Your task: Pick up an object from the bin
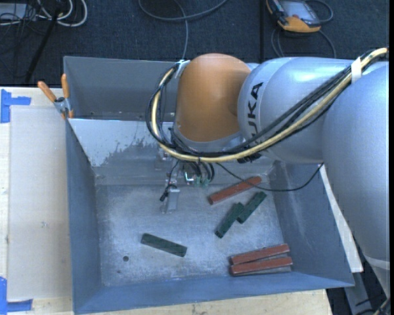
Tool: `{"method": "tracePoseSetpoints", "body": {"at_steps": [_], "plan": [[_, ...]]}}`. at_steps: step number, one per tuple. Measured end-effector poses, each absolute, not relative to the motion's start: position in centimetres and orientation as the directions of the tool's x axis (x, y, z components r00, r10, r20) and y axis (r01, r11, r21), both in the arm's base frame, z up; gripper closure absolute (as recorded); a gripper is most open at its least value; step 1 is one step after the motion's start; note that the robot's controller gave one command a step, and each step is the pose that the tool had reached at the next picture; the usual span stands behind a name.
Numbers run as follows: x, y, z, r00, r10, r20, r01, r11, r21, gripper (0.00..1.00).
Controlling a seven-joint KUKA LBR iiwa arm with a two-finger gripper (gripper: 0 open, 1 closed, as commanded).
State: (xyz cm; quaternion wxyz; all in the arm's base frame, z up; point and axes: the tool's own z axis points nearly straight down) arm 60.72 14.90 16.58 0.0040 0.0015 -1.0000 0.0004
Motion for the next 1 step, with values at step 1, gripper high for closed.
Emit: {"method": "tracePoseSetpoints", "body": {"at_steps": [1], "plan": [[54.24, 21.96, 8.73, -0.948, -0.317, 0.006, -0.317, 0.948, 0.002, 0.00]]}}
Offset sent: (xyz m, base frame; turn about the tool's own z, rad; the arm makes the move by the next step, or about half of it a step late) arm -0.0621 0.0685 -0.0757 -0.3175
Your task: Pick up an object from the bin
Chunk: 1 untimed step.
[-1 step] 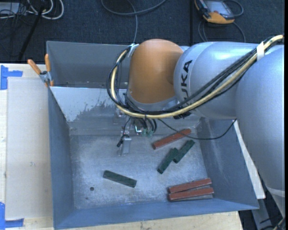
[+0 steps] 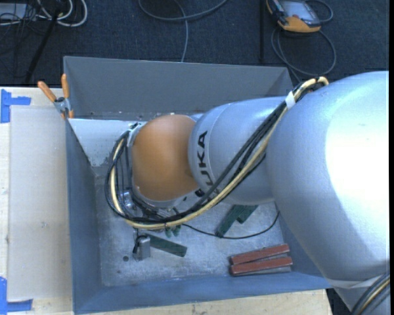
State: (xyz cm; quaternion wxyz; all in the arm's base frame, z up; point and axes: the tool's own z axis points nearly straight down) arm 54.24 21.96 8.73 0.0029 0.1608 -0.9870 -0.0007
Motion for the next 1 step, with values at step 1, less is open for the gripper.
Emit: {"method": "tracePoseSetpoints", "body": {"at_steps": [1], "plan": [[52.18, 15.09, 6.85, -0.903, -0.431, 0.006, -0.431, 0.903, -0.001, 0.00]]}}
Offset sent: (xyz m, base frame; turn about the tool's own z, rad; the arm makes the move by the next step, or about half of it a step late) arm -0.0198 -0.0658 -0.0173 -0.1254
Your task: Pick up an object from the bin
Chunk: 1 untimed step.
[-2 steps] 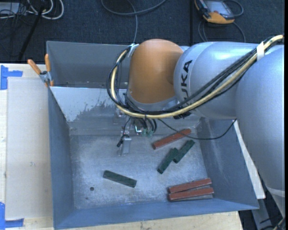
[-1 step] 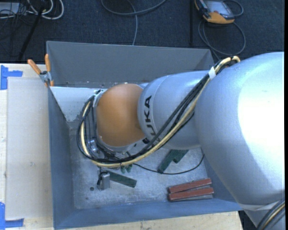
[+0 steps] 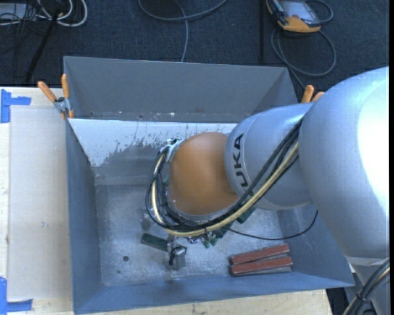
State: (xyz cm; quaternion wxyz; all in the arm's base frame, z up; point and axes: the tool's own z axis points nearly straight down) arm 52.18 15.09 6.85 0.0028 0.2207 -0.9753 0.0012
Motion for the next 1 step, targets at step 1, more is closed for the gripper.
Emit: {"method": "tracePoseSetpoints", "body": {"at_steps": [1], "plan": [[52.26, 15.33, 6.97, -0.904, -0.428, 0.002, -0.428, 0.904, 0.001, 1.00]]}}
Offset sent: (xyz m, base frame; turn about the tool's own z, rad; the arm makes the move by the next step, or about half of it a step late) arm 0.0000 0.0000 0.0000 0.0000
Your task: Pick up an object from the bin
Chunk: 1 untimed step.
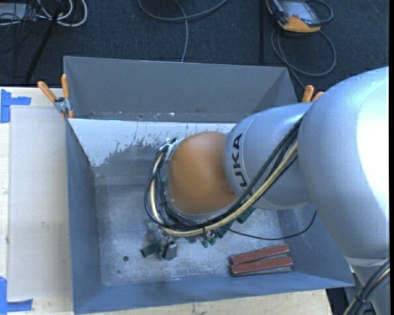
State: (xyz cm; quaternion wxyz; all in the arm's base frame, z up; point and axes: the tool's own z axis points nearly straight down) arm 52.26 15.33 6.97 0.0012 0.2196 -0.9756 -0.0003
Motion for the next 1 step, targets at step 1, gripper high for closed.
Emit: {"method": "tracePoseSetpoints", "body": {"at_steps": [1], "plan": [[52.94, 14.28, 20.54, -0.907, -0.420, -0.009, -0.420, 0.907, -0.002, 1.00]]}}
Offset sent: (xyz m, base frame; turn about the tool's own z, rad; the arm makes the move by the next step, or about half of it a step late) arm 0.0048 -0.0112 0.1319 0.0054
